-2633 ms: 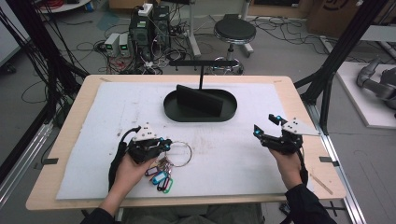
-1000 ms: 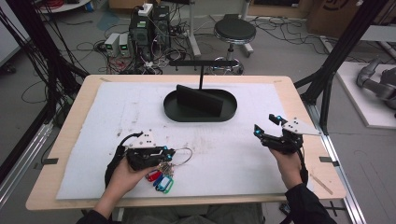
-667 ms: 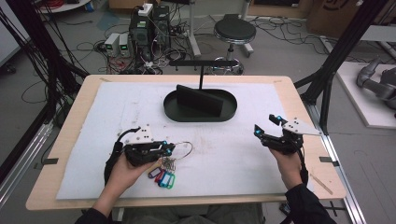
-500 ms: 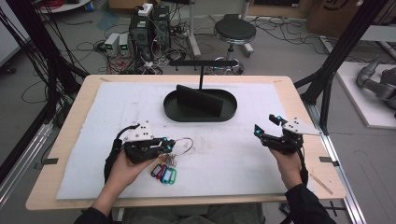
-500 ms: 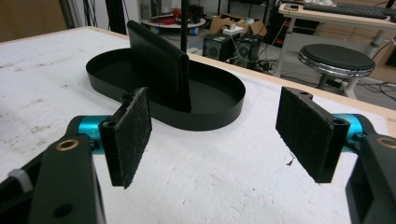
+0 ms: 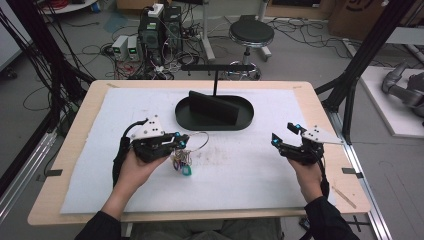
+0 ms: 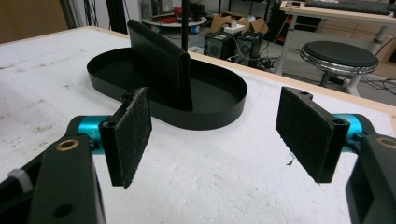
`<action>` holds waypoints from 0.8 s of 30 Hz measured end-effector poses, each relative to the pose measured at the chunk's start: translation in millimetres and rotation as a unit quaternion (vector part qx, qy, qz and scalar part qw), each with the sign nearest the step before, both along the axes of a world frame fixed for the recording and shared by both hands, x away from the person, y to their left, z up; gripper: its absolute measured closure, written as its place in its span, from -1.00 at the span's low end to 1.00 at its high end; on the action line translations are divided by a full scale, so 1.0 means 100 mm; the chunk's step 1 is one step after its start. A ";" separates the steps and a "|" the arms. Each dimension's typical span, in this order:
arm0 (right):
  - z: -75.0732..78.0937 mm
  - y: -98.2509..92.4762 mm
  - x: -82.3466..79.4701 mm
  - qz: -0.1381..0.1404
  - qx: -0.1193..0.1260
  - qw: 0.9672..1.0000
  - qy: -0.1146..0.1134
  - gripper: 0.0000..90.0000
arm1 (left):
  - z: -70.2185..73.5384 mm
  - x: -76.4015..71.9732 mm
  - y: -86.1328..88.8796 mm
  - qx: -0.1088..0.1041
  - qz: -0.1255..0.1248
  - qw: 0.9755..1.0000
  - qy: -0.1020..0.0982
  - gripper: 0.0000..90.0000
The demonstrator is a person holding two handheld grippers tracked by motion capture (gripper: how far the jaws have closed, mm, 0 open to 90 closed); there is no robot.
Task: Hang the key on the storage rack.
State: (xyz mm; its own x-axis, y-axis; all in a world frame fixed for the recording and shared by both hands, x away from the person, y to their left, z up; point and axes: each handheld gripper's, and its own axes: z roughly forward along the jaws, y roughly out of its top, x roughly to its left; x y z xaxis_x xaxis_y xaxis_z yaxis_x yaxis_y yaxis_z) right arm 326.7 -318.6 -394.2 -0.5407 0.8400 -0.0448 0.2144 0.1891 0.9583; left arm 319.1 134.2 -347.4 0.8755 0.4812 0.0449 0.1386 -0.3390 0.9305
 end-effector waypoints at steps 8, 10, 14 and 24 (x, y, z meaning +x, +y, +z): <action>0.00 -0.02 0.01 -0.001 0.001 1.000 0.002 -0.40 | 0.15 0.10 0.03 -0.012 0.018 1.000 -0.012 0.92; -0.01 -0.02 0.01 -0.002 0.001 1.000 0.003 -0.40 | 0.17 0.13 0.03 -0.014 0.021 1.000 -0.014 0.92; -0.01 -0.02 0.01 -0.002 0.001 1.000 0.003 -0.40 | 0.21 0.20 0.03 -0.018 0.028 0.999 -0.018 0.92; -0.01 -0.03 0.02 -0.003 0.004 1.000 0.006 -0.40 | 0.35 0.41 0.02 -0.023 0.056 0.997 -0.043 0.92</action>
State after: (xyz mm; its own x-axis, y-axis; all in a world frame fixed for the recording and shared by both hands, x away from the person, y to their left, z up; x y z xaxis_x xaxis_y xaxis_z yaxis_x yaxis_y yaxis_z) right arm 328.8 -321.4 -395.1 -0.5369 0.8431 -0.0321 0.2264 0.1806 0.9571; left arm 360.0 136.0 -312.1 0.8099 0.5791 0.0930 0.0918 -0.2818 0.9551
